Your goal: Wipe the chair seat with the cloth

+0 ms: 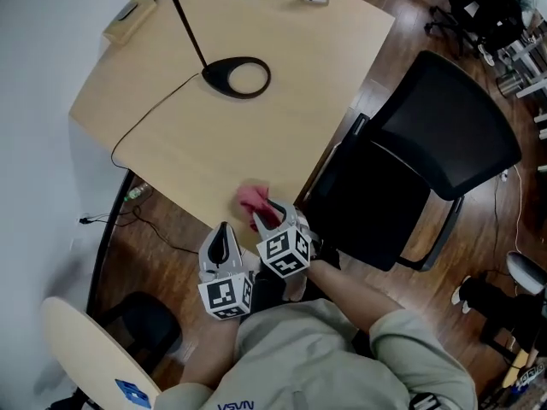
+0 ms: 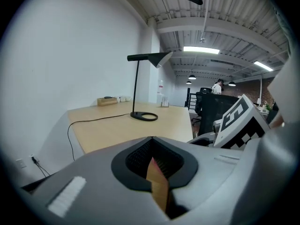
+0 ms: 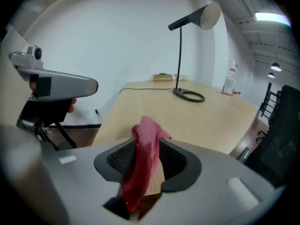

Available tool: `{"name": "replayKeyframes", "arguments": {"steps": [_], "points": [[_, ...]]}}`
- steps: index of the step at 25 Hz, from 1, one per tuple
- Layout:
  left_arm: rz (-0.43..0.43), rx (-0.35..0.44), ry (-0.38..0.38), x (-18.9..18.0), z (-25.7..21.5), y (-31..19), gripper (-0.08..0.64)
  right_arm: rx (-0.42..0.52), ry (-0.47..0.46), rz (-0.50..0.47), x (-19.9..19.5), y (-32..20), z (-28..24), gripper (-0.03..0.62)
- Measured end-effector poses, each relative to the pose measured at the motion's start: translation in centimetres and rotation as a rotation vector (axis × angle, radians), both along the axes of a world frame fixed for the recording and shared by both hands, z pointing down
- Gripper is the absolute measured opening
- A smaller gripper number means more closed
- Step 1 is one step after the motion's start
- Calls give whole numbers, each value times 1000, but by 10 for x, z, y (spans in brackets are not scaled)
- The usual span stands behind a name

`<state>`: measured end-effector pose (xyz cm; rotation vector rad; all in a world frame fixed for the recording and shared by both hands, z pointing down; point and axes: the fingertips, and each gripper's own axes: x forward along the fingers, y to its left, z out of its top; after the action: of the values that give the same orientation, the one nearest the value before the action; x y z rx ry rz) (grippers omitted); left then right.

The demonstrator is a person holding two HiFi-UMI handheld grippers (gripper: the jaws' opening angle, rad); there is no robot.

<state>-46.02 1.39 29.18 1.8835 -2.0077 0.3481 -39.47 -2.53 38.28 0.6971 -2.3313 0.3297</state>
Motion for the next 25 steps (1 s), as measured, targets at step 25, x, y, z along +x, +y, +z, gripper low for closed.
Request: {"name": "replayKeyframes", "arguments": {"steps": [25], "points": [[269, 4, 41, 139, 8, -55, 5, 80, -188, 345, 134, -55, -59, 61]]}}
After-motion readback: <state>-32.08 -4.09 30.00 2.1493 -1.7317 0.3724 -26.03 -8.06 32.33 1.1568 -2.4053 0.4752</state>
